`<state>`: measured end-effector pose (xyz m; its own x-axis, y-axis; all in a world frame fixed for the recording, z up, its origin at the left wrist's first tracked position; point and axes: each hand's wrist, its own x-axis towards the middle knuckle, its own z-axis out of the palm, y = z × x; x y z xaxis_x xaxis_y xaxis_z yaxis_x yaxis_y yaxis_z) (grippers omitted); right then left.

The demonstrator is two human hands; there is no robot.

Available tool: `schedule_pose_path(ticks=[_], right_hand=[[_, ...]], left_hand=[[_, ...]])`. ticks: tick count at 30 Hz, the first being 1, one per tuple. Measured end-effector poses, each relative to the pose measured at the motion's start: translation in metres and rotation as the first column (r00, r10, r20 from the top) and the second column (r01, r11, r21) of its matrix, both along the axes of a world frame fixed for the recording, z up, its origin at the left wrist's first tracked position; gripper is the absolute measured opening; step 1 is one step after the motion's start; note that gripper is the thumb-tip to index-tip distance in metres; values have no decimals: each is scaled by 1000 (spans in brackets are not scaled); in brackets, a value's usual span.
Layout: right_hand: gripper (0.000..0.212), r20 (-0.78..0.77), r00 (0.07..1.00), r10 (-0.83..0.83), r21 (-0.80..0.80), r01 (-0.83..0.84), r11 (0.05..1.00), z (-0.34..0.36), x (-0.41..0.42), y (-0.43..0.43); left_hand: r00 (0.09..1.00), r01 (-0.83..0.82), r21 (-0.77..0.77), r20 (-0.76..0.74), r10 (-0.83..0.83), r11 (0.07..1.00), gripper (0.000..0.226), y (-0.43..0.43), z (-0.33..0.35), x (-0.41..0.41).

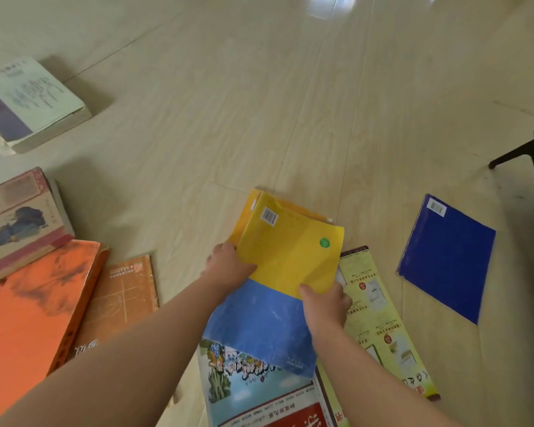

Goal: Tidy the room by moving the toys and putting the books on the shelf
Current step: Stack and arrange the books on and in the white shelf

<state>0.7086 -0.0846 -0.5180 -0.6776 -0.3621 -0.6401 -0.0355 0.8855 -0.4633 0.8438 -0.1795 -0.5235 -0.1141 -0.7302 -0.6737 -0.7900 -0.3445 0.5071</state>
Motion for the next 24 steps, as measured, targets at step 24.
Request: schedule_pose_path(ticks=[24], right_hand=[[48,67,985,160,-164,-148,975,7,11,-23]], left_hand=[[966,257,-851,206,-158,457,15,-27,126,1]])
